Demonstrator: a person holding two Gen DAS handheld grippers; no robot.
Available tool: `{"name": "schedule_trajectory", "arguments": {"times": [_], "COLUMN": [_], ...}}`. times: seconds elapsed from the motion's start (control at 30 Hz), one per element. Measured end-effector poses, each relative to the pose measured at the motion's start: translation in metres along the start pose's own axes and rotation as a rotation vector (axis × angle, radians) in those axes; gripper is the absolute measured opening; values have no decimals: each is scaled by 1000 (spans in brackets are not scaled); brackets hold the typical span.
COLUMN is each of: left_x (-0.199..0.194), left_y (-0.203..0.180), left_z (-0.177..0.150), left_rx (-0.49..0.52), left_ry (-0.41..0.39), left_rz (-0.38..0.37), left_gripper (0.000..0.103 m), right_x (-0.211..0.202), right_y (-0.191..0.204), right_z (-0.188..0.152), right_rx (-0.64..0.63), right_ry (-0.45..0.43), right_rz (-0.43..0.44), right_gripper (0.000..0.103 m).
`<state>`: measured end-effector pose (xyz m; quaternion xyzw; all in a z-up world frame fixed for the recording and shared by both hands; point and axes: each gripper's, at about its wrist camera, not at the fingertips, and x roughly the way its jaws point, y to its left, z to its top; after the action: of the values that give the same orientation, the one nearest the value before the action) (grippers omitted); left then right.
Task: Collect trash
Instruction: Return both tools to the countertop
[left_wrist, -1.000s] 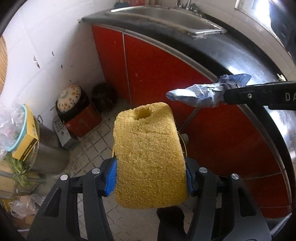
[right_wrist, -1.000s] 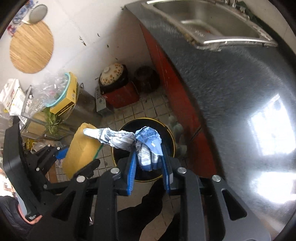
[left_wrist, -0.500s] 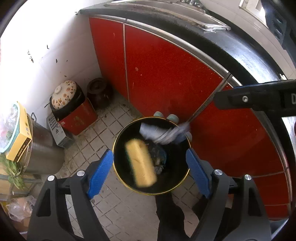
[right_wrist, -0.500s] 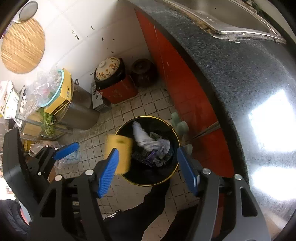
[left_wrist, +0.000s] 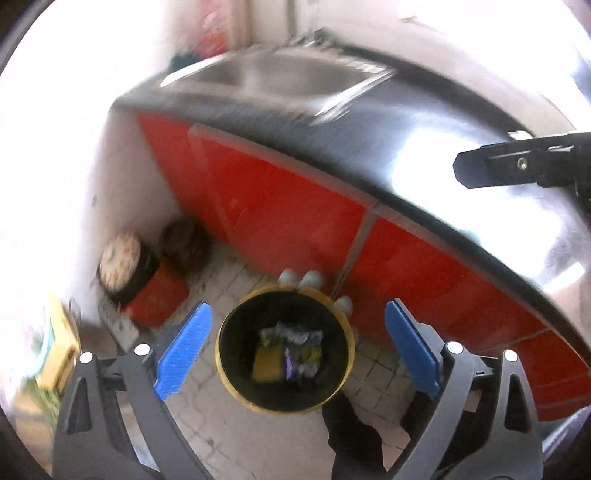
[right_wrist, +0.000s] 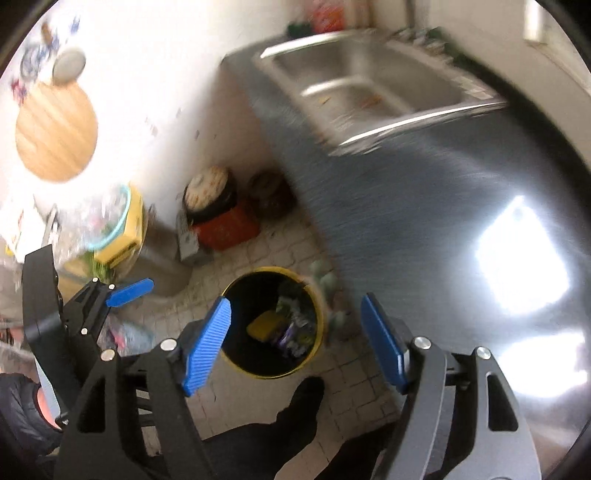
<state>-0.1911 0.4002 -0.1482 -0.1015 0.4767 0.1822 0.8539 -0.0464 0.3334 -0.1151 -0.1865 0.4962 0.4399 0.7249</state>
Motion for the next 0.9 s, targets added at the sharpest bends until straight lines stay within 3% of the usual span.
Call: {"name": "schedule_trajectory", "arguments": {"times": [0.23, 0.47, 0.73, 0.9], "left_x": [-34, -55, -58, -47], "left_y": [-124, -262, -360, -387], "left_z": [73, 110, 109, 119], "left_rx": [239, 481, 638, 673], "left_ry": [-124, -185, -185, -166], "left_rz": [-182, -378, -473, -474], "left_gripper": [92, 92, 92, 92], "right_x": [-121, -221, -267, -264], "right_y": [-116, -225, -291, -316], "right_z": [-38, -112, -186, -194], "right_rx": [205, 397, 510, 531], "right_ry": [-174, -276, -303, -303], "right_rz": [-157, -330, -415, -409], "right_gripper": [72, 72, 72, 72]}}
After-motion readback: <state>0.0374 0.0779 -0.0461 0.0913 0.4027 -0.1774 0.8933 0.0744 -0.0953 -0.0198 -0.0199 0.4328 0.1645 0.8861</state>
